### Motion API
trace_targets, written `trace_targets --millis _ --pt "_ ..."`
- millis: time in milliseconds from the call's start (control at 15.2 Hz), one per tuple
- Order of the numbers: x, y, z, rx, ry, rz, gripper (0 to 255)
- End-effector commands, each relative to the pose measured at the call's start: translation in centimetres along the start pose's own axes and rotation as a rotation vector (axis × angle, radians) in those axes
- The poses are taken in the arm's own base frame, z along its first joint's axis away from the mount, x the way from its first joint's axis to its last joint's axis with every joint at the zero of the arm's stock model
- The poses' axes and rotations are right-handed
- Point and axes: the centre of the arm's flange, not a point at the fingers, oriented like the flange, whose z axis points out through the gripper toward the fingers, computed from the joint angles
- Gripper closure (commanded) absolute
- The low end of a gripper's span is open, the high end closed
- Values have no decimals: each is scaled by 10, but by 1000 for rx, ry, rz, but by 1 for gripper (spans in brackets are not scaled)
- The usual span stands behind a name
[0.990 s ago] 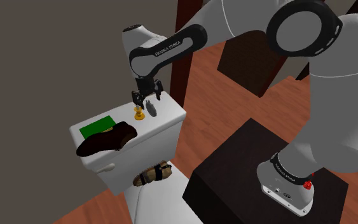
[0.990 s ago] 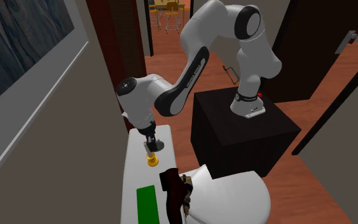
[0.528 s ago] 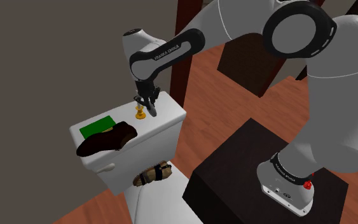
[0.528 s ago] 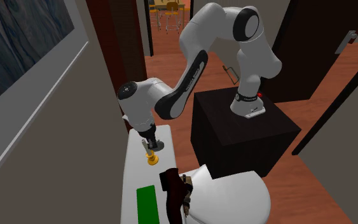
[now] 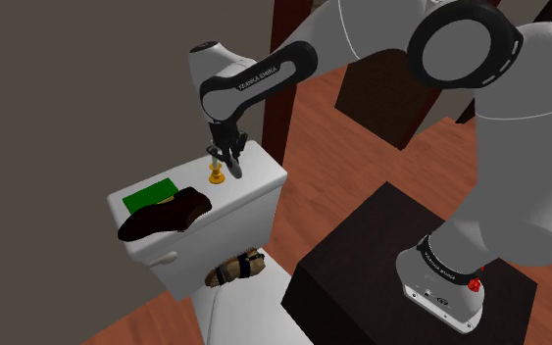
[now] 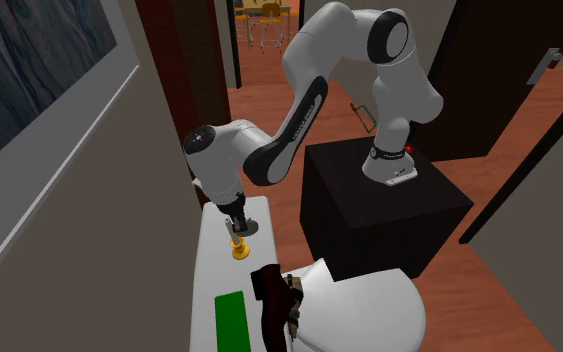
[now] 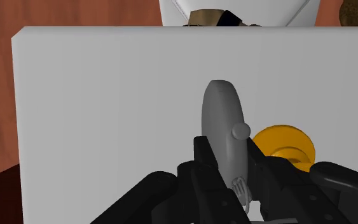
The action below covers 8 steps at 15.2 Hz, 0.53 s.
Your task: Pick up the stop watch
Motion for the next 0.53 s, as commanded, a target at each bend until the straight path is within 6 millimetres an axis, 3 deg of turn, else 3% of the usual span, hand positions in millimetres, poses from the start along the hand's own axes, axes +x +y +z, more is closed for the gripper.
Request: trace_targets --millis 0,462 --pt "-2 1 -9 0 -1 0 255" --pt "-8 4 -46 0 -1 0 255"
